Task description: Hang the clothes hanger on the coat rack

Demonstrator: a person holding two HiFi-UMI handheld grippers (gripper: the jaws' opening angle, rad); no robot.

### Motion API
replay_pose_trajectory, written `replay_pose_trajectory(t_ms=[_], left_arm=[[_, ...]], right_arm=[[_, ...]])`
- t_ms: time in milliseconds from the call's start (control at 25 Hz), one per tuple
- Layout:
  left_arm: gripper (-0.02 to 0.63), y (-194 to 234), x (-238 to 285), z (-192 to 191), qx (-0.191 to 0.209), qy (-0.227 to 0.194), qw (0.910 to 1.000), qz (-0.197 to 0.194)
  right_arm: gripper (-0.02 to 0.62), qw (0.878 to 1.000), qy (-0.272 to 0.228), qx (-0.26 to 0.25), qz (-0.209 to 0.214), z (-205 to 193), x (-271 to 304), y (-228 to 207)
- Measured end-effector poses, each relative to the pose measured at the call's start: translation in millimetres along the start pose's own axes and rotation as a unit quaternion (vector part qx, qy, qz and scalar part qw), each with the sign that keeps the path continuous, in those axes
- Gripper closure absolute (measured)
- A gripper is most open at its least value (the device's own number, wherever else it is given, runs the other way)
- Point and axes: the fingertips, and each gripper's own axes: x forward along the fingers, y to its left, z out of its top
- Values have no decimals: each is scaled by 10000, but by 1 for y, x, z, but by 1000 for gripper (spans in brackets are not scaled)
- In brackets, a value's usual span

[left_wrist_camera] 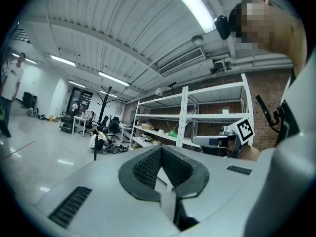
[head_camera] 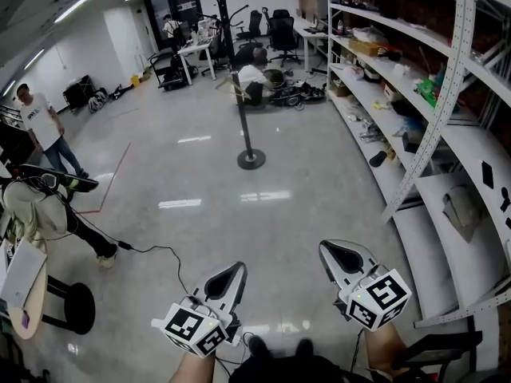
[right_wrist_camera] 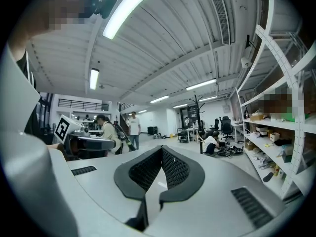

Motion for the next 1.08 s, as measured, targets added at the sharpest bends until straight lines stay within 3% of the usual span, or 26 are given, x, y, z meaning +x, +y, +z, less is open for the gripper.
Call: replay_pose_trajectory(t_ms=[280, 440, 640, 840, 1080], left_arm=[[606, -13, -4, 3, 72, -20, 10000, 44], [606, -7, -21, 14, 177, -154, 9997, 31], [606, -5, -31, 16, 144, -286, 9994, -95], [606, -11, -37, 14, -211, -424, 9982, -378], [606, -20, -39, 6, -253, -306, 9982, -441]], right_arm=[[588, 9999, 53, -80, -49, -2, -10, -4], [588, 9998, 7, 178, -47, 3, -4, 6], [588, 10000, 32, 34, -20, 7, -1, 21], [588, 9999, 71, -70, 44, 8, -4, 32], [588, 9999, 29, -100, 51, 12, -11, 38]])
